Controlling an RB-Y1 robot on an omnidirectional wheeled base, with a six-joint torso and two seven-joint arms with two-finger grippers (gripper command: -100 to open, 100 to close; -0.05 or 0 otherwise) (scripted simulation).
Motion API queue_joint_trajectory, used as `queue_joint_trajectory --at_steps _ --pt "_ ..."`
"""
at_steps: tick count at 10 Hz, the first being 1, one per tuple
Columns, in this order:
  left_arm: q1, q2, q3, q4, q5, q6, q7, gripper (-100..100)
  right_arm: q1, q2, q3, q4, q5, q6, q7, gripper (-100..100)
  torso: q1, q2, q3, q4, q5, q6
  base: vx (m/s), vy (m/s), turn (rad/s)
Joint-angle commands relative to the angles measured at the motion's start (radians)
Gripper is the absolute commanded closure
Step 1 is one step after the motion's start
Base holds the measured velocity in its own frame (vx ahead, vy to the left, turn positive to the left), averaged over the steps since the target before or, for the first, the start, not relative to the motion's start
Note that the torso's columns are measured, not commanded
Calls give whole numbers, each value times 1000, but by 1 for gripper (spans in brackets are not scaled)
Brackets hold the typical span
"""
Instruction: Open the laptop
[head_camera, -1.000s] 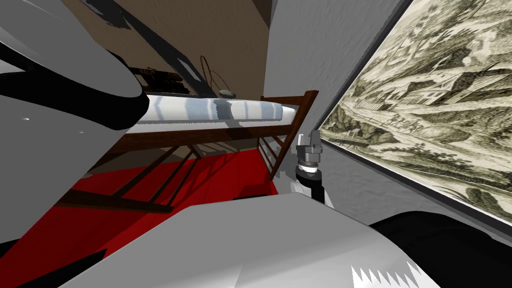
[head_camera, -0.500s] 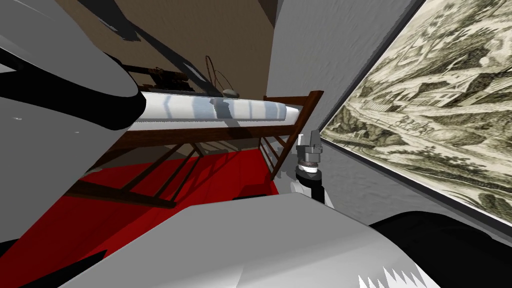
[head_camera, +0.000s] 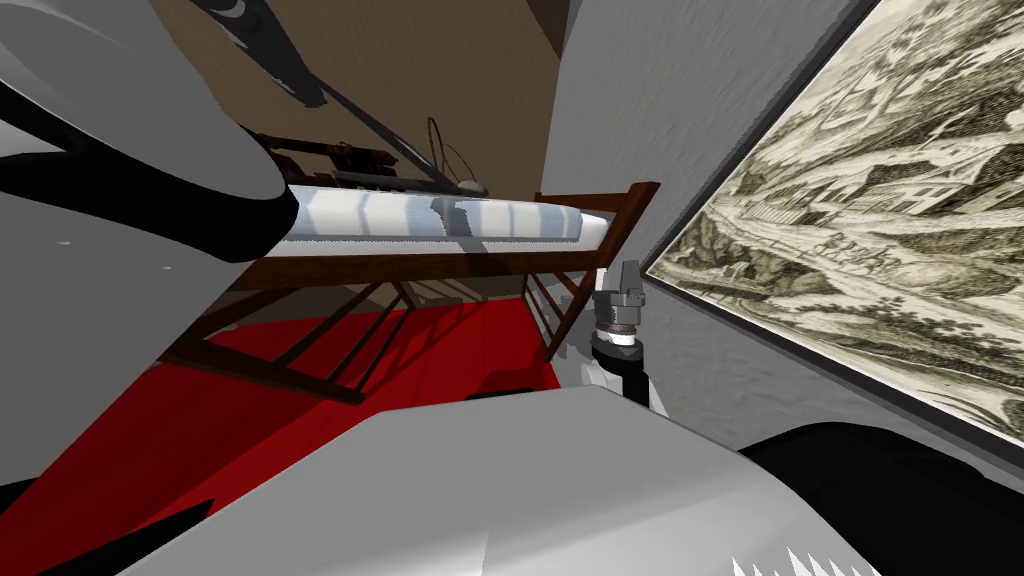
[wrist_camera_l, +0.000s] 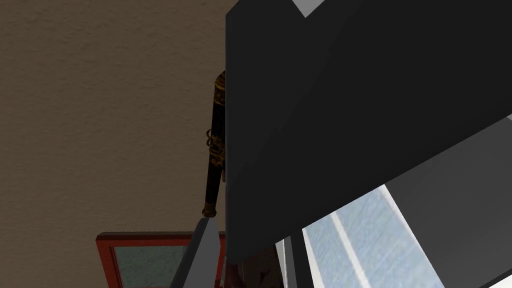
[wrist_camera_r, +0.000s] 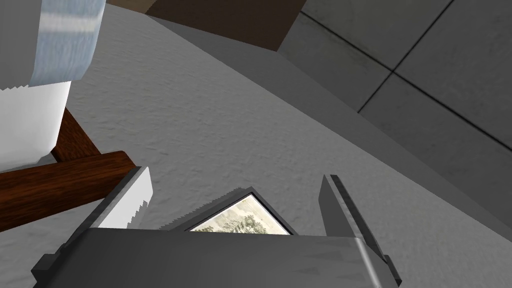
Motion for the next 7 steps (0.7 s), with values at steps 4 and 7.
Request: queue_joint_trajectory --at_steps 4,7 --pt "-30 1 -74 126 98 -96 106 100 0 0 0 0 0 0 0 0 2 1 1 0 1 0 -12 18 86" --pt "-81 12 -64 98 59 -11 71 -100 0 0 0 0 0 0 0 0 1 -4 -3 -2 1 0 59 7 -13"
